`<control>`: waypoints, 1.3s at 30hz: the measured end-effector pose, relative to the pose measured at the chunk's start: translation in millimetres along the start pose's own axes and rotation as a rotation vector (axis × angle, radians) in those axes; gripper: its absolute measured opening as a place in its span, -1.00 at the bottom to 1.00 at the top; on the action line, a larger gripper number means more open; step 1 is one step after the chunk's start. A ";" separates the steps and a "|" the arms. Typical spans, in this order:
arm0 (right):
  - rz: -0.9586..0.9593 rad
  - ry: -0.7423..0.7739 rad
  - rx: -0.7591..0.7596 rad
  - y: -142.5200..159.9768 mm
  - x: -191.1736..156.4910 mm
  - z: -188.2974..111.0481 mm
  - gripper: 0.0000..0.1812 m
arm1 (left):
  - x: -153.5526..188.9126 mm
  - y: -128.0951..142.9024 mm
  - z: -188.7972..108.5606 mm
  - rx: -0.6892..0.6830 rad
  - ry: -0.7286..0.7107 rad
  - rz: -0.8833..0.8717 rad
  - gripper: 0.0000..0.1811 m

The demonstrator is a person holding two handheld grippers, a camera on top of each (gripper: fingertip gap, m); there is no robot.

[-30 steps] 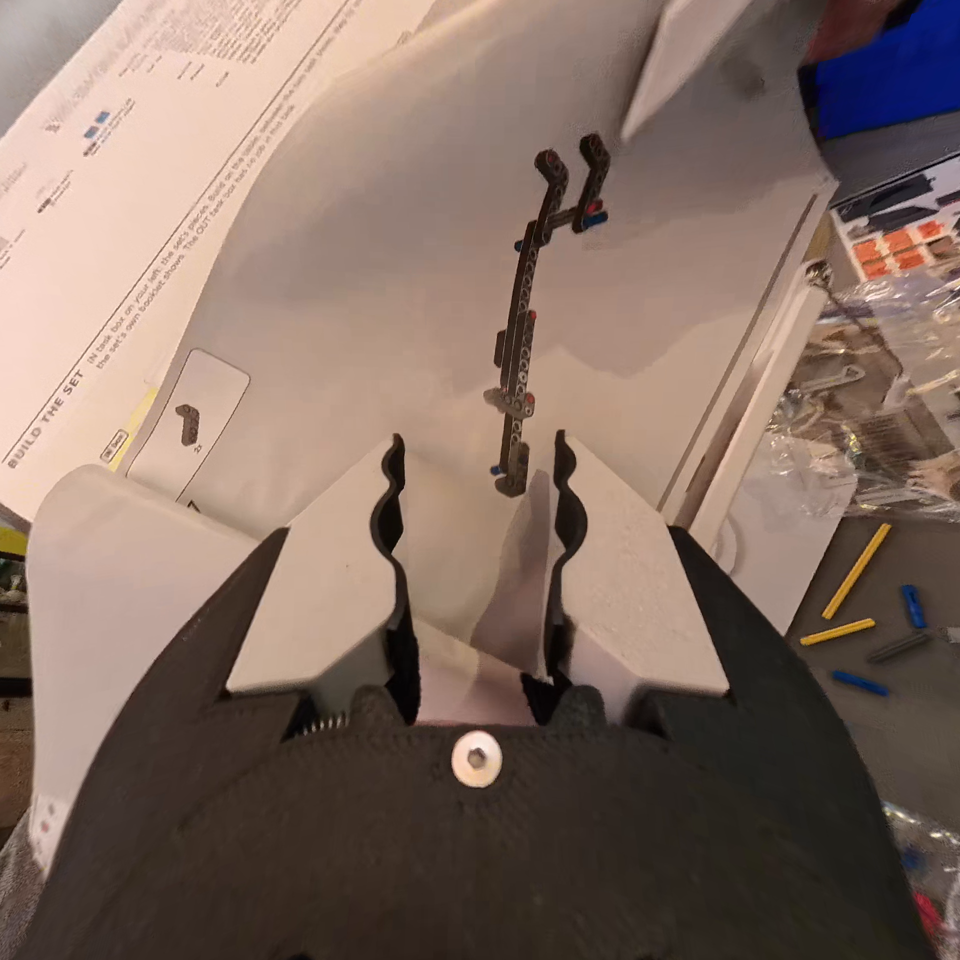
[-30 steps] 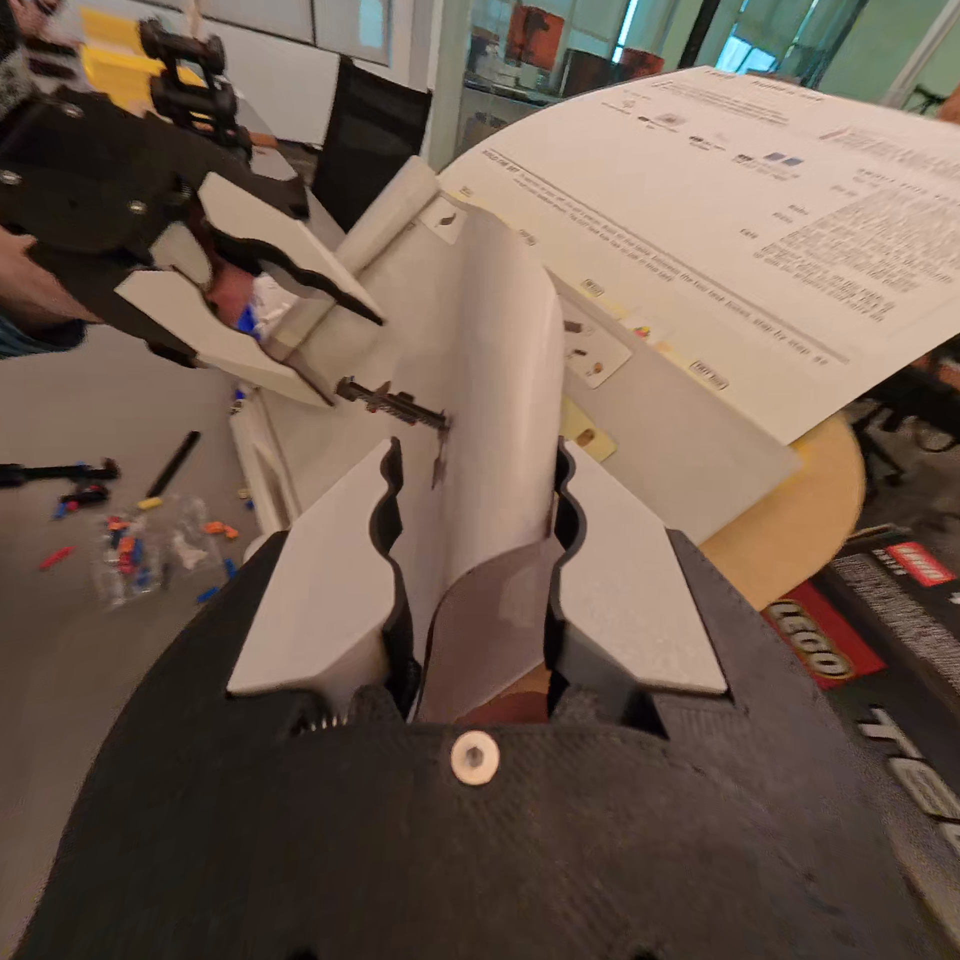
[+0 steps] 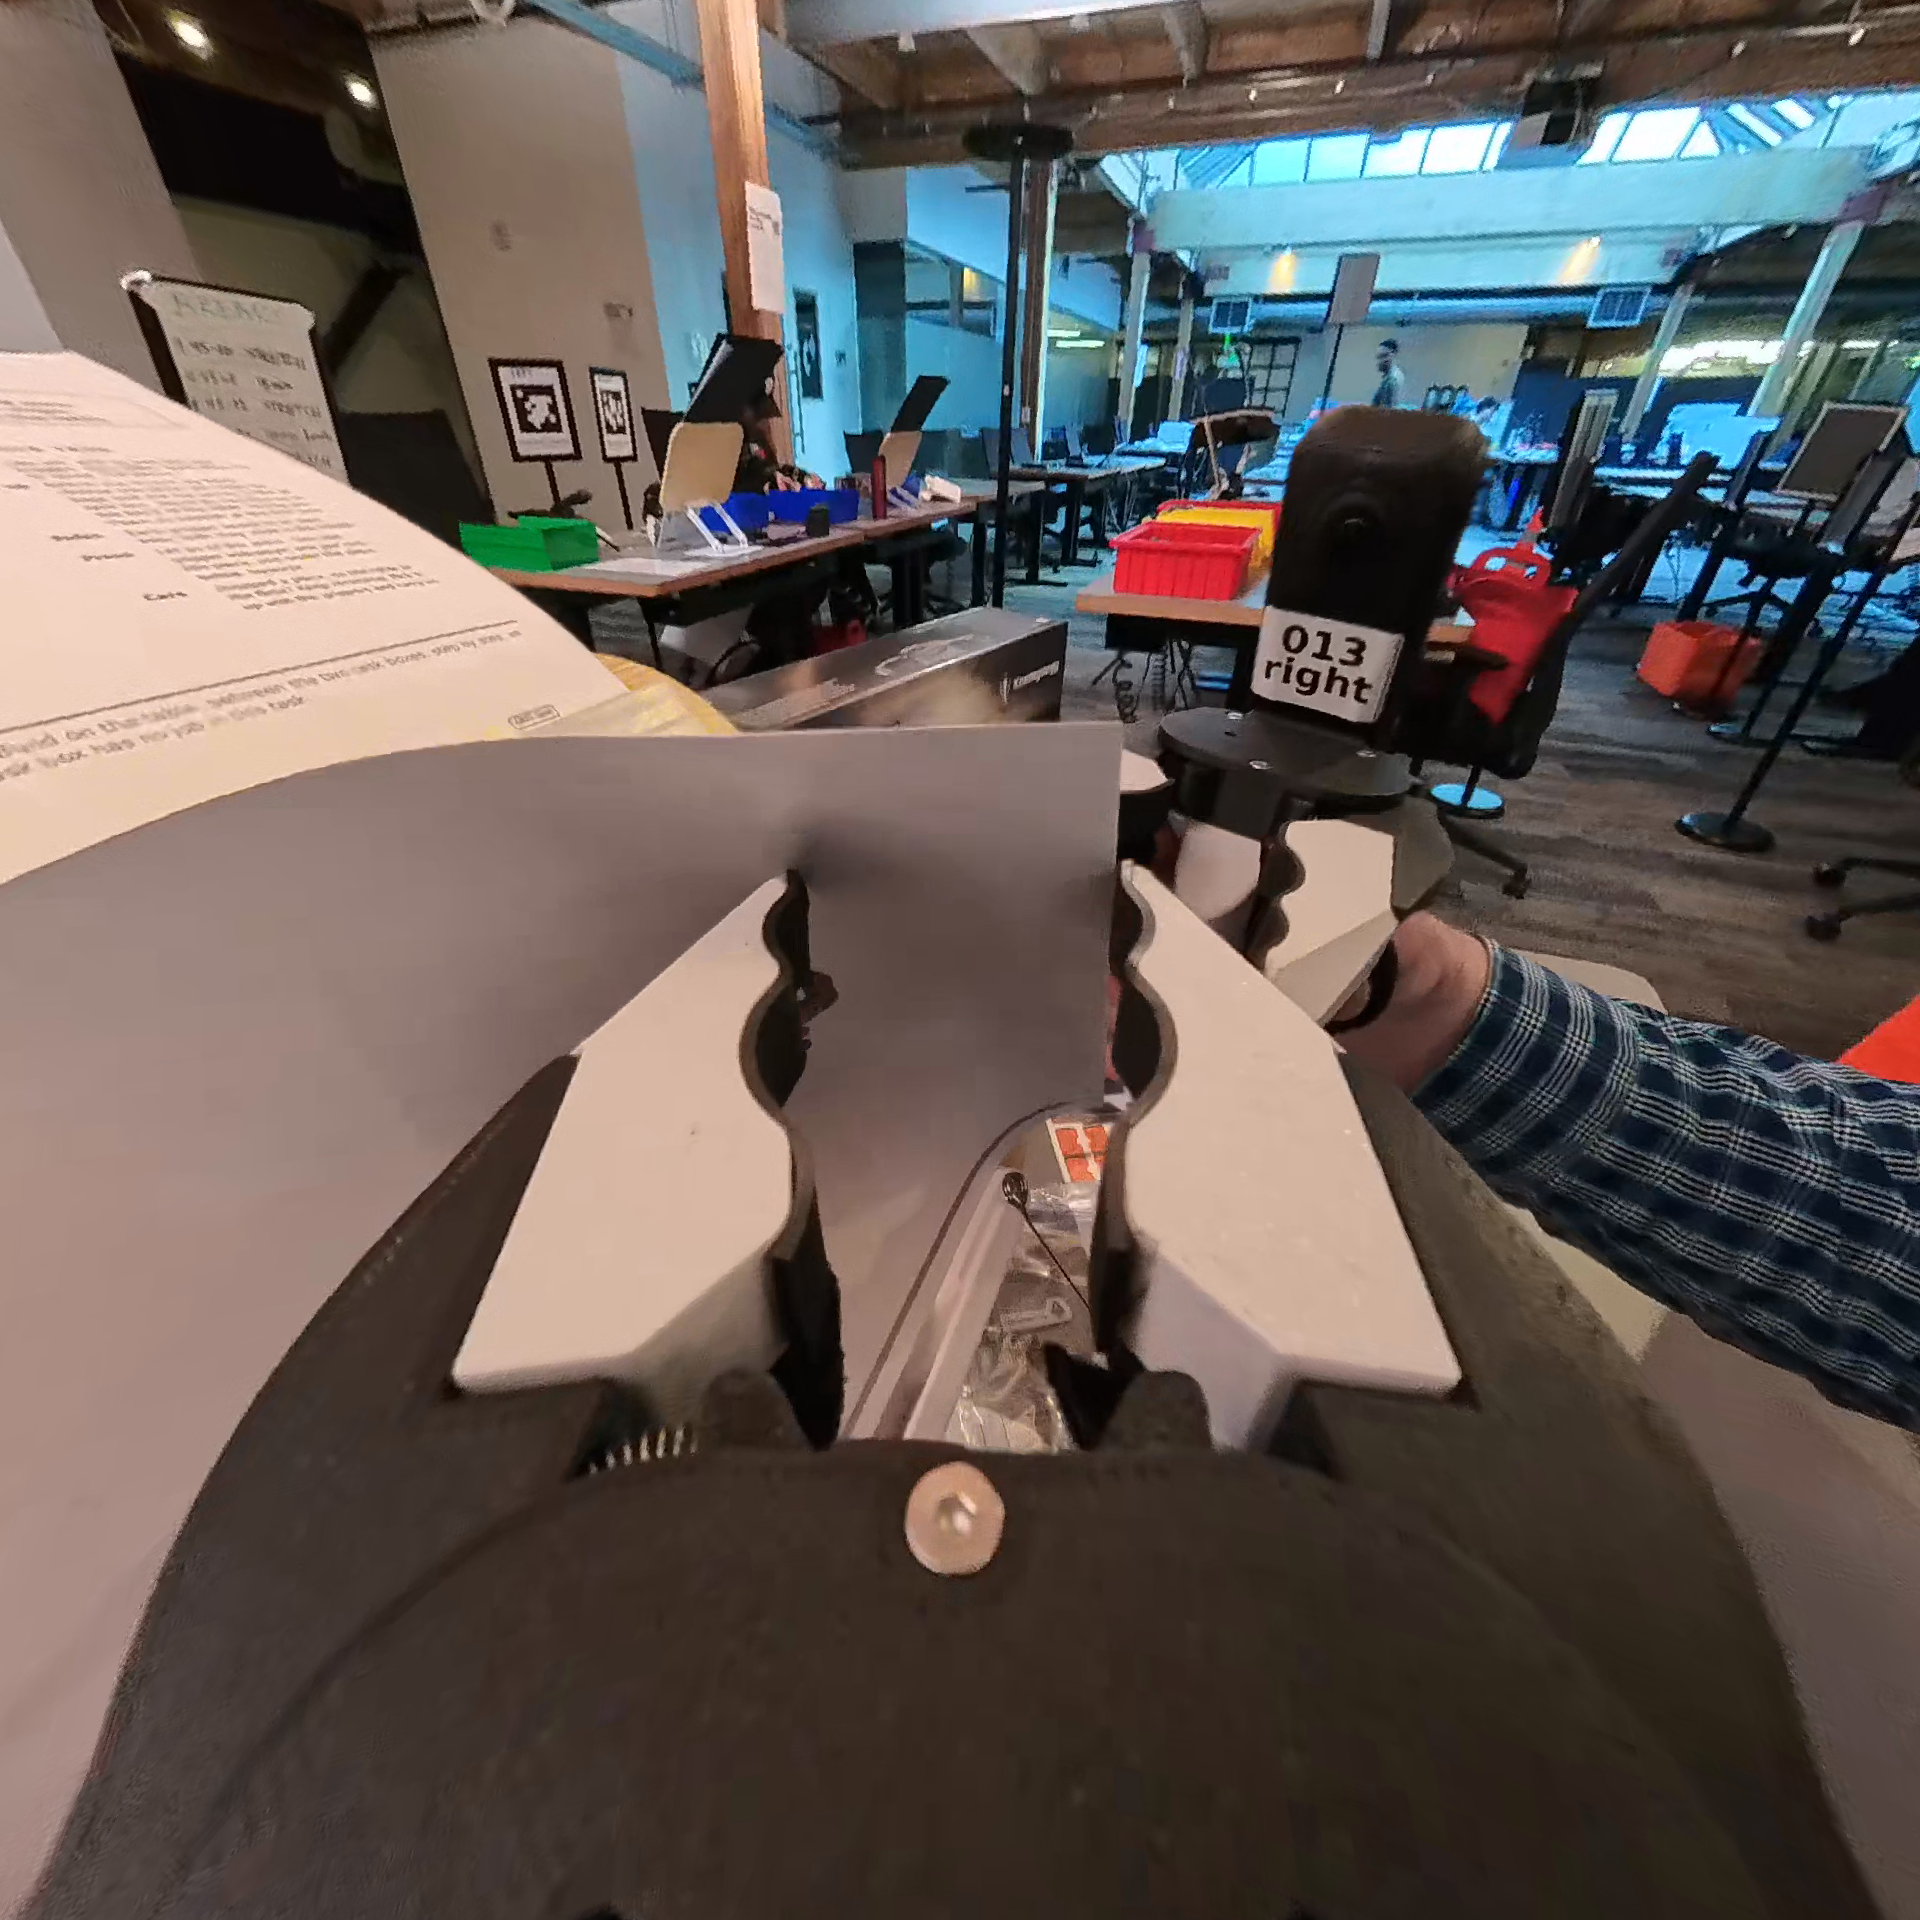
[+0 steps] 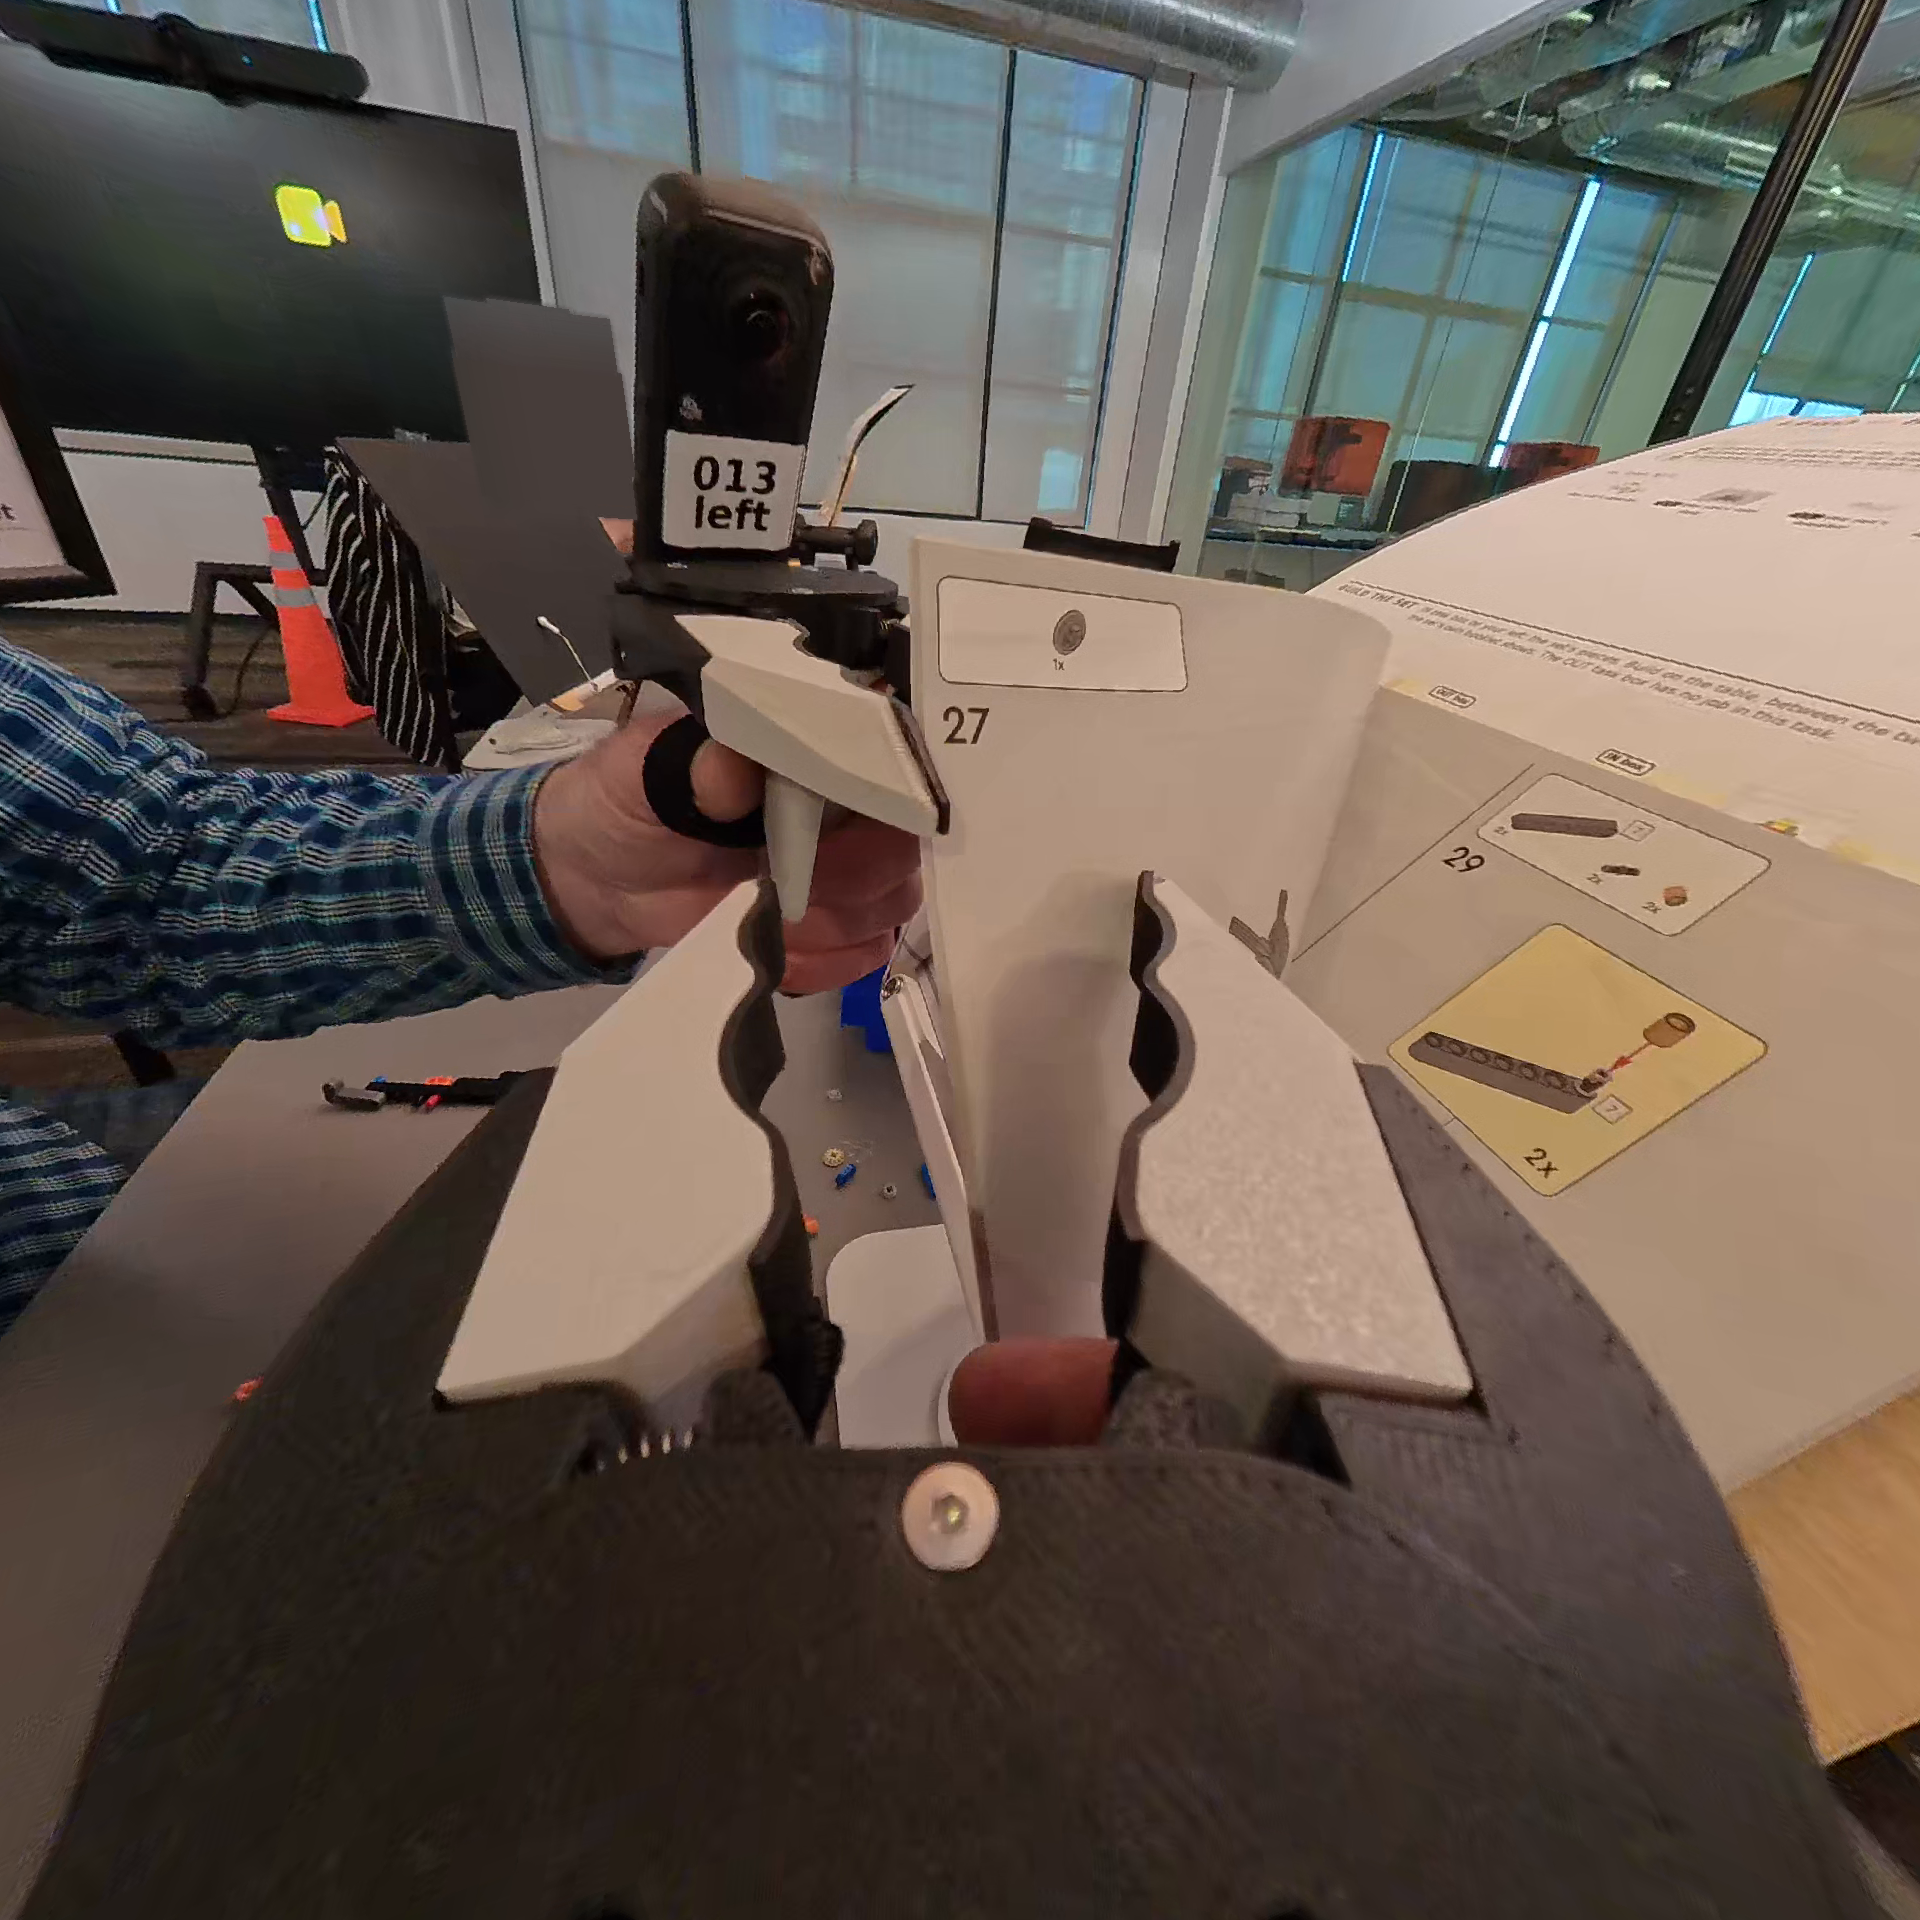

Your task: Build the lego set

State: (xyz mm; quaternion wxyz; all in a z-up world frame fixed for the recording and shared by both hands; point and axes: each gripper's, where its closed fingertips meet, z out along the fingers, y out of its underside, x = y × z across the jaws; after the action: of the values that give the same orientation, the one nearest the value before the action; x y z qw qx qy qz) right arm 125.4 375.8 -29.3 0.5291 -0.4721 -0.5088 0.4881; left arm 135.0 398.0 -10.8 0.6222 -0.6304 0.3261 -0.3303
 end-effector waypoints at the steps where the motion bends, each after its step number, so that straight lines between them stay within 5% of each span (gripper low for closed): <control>1: 0.004 -0.002 0.005 -0.5 0.4 -0.7 -0.27 | 0.9 -0.1 0.4 0.008 0.010 0.004 -0.39; 15: 0.036 -0.025 0.027 -1.2 5.2 -4.6 -0.25 | 2.0 0.8 2.9 0.029 0.098 0.006 -0.55; 39: 0.062 -0.057 0.057 -3.2 6.3 -8.9 -0.26 | 3.1 -1.7 7.8 0.050 0.121 0.015 -0.54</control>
State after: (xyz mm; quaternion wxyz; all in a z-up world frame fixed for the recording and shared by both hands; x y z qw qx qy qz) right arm 134.5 381.8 -25.9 0.5120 -0.4583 -0.4947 0.5320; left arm 143.1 399.9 -9.2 0.6194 -0.5910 0.3593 -0.3714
